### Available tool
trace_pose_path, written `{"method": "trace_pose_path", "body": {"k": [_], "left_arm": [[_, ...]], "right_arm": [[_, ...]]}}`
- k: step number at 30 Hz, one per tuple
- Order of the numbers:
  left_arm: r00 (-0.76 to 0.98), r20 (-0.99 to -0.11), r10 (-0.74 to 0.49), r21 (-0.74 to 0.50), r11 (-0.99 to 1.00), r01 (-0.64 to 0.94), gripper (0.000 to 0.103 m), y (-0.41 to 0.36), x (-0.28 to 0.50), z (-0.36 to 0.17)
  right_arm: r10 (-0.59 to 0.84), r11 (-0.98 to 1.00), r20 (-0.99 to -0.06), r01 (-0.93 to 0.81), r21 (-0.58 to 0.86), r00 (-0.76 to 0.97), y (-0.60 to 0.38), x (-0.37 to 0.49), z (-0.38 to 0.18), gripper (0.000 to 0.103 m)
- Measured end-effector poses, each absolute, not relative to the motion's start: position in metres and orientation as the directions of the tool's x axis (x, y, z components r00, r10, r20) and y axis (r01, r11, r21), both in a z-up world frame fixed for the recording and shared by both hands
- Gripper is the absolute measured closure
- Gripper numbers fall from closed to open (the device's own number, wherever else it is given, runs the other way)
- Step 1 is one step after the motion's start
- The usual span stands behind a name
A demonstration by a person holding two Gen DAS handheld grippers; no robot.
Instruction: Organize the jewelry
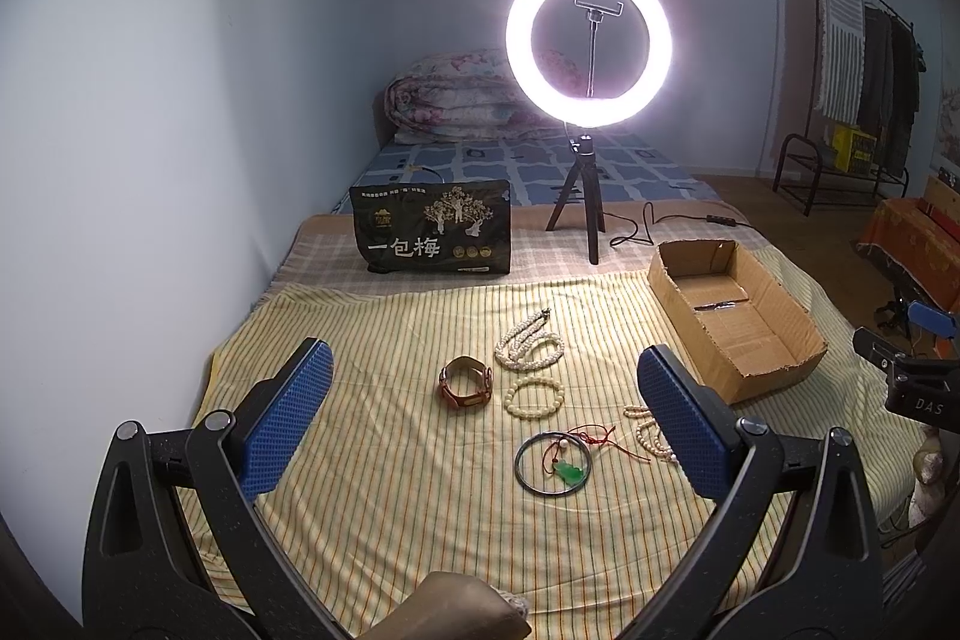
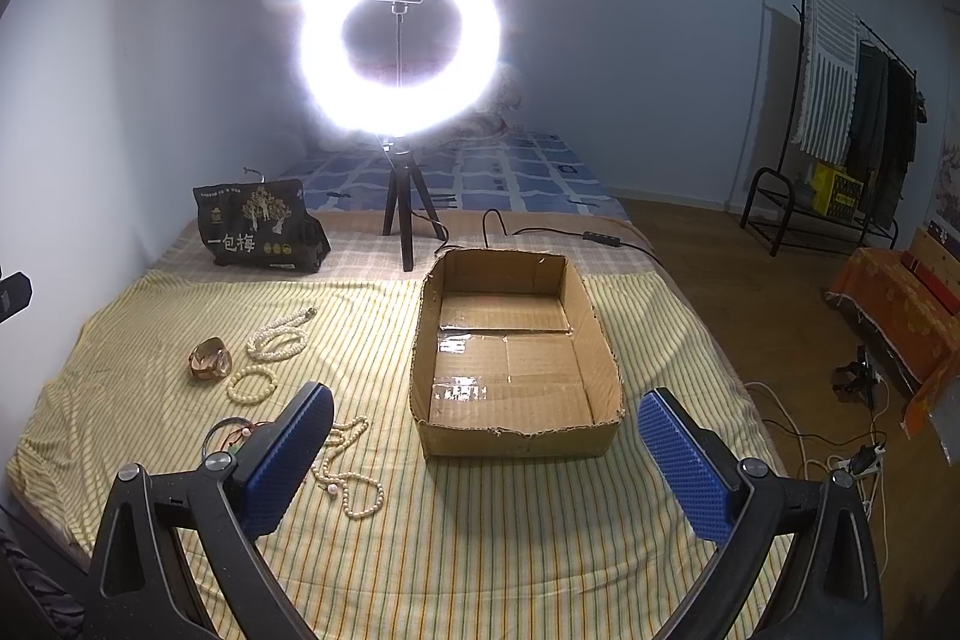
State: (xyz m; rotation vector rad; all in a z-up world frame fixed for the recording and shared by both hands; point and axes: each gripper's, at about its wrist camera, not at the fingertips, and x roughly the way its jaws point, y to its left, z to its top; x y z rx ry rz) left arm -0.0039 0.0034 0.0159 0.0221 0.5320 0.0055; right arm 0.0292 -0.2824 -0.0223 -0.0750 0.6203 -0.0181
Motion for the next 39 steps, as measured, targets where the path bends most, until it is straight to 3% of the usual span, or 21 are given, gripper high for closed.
{"method": "trace_pose_path", "body": {"k": [18, 32, 36, 39], "left_arm": [[0.845, -0.535, 0.021, 0.017, 1.000, -0.013, 0.000, 0.006, 0.006, 0.004], [0.749, -0.661, 0.041, -0.013, 0.998, -0.067, 0.000, 0.040, 0.042, -0.032], [0.724, -0.688, 0.040, -0.037, 0.995, -0.090, 0.000, 0.053, 0.051, -0.042], [0.704, -0.709, 0.039, -0.053, 0.993, -0.109, 0.001, 0.061, 0.060, -0.049]], "right_arm": [[-0.031, 0.997, -0.584, -0.020, -0.080, 0.811, -0.277, 0.034, -0.023, 0.000], [0.058, 0.995, -0.638, -0.093, -0.021, 0.767, -0.266, 0.055, -0.038, 0.001], [0.102, 0.992, -0.676, -0.124, 0.016, 0.730, -0.261, 0.069, -0.050, 0.008], [0.104, 0.990, -0.689, -0.139, 0.005, 0.718, -0.253, 0.076, -0.059, 0.008]]}}
